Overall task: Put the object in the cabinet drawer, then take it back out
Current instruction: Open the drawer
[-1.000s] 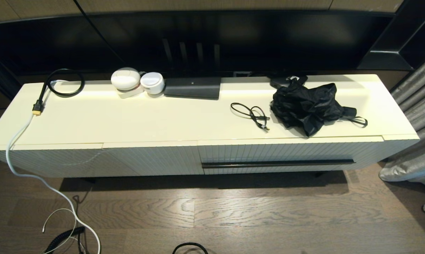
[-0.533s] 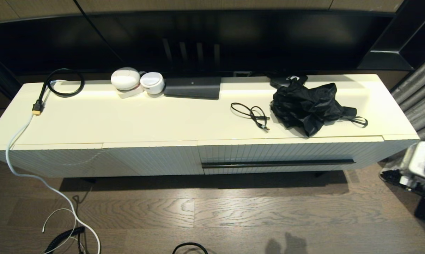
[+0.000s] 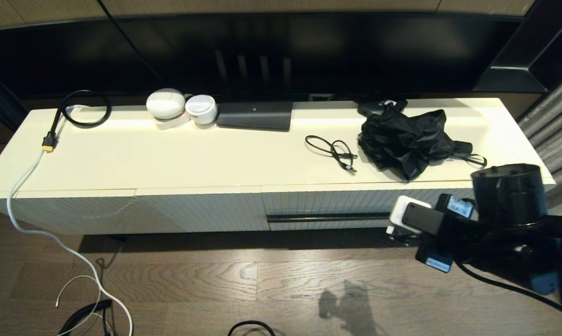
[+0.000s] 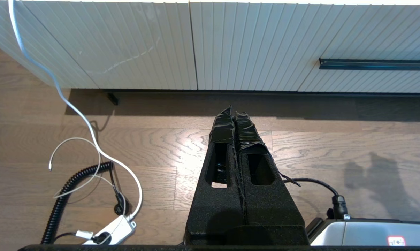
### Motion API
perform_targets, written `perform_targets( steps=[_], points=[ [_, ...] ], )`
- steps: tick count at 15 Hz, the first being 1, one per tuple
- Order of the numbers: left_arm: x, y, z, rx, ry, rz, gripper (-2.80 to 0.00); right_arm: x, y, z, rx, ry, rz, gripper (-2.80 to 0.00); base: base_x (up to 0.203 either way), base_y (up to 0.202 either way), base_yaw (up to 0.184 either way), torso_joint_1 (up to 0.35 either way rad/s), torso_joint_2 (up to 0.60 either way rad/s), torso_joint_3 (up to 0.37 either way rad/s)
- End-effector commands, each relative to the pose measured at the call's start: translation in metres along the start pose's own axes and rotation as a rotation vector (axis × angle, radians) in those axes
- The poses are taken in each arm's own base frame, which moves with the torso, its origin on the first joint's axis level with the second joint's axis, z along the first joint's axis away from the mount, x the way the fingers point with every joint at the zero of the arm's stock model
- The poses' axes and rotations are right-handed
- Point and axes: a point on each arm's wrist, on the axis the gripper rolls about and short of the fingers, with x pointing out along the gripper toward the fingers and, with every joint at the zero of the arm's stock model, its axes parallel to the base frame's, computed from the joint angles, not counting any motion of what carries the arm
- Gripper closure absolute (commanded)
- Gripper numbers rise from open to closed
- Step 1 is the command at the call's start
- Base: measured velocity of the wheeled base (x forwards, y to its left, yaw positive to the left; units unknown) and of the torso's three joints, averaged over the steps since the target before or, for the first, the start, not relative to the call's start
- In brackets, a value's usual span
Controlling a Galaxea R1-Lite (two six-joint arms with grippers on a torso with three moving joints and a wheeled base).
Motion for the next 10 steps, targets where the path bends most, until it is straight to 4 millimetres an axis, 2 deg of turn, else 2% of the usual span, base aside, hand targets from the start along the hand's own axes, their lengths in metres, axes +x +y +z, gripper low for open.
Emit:
perform_targets(
  steps=[1,4,10],
  points=[
    [0.000,0.000,0.000,0.000,0.000,0.000,0.00,0.046,0.028,-0.010,-0.034,0.033,0.027,0.00,0.000,0.000,0.000,0.000,0.00,0.000],
    [0.000,0.000,0.000,0.000,-0.001,0.000,0.00,0.062,0.039,-0.022,-0.104,0.050,0.036,0.00,0.000,0.000,0.000,0.000,0.00,0.000],
    [0.000,0.000,0.000,0.000,0.000,0.000,0.00,0.076,0.047,-0.035,-0.212,0.051,0.114,0.00,0.000,0.000,0.000,0.000,0.00,0.000]
  ],
)
